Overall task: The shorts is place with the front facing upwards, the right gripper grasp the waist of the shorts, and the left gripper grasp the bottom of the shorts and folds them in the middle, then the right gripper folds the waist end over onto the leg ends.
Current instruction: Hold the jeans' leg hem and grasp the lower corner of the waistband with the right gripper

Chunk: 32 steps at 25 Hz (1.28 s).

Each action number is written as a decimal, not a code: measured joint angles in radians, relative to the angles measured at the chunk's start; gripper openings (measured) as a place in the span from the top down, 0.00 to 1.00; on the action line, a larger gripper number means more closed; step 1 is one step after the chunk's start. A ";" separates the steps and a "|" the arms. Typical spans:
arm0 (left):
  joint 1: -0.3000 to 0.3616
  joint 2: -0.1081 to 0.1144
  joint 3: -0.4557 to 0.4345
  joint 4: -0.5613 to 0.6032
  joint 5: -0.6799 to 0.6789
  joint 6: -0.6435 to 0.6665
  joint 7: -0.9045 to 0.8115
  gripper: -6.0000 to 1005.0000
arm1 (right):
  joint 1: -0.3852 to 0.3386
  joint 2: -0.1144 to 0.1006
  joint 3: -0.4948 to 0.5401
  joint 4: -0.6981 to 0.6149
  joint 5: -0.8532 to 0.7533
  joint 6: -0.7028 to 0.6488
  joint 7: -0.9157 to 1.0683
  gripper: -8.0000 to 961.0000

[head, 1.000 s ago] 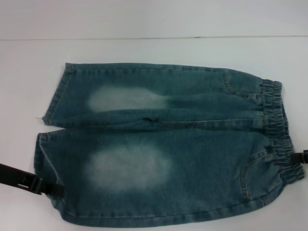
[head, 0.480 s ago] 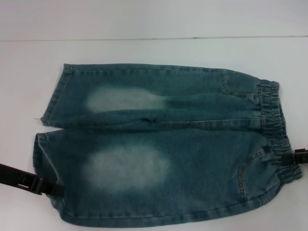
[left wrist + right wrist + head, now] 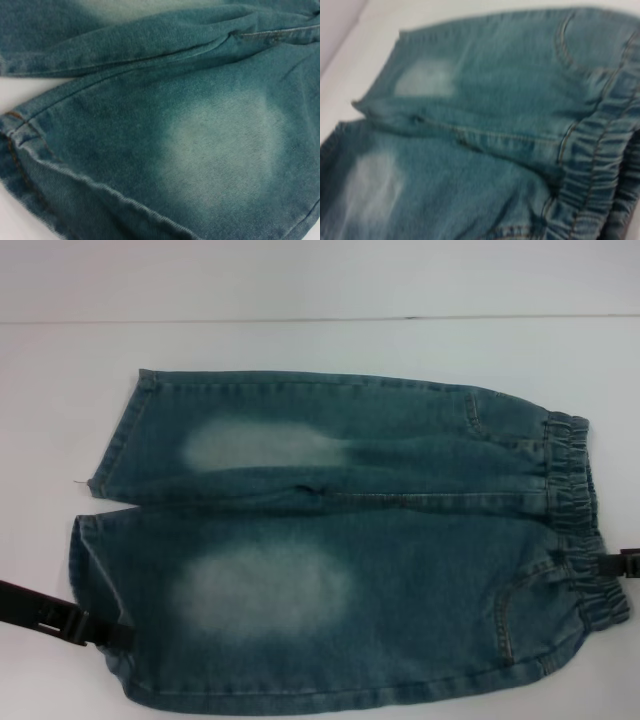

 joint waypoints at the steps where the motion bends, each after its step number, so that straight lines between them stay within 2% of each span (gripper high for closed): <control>1: 0.000 0.000 0.000 0.000 0.000 0.000 0.001 0.93 | -0.003 -0.004 0.008 0.002 0.003 -0.003 -0.002 0.22; 13: -0.001 0.000 0.003 -0.001 -0.008 -0.002 0.002 0.93 | -0.010 -0.011 0.014 -0.002 0.006 -0.001 -0.008 0.22; 22: -0.006 -0.001 0.006 -0.002 -0.025 0.001 0.000 0.93 | 0.003 -0.059 0.017 0.003 0.014 -0.063 0.082 0.22; 27: -0.010 -0.001 0.004 -0.003 -0.026 0.001 -0.002 0.93 | 0.026 -0.069 0.012 -0.002 0.012 -0.096 0.137 0.22; 32: -0.013 -0.002 0.008 -0.003 -0.026 0.002 -0.003 0.93 | 0.054 -0.070 -0.005 -0.025 -0.026 -0.147 0.175 0.22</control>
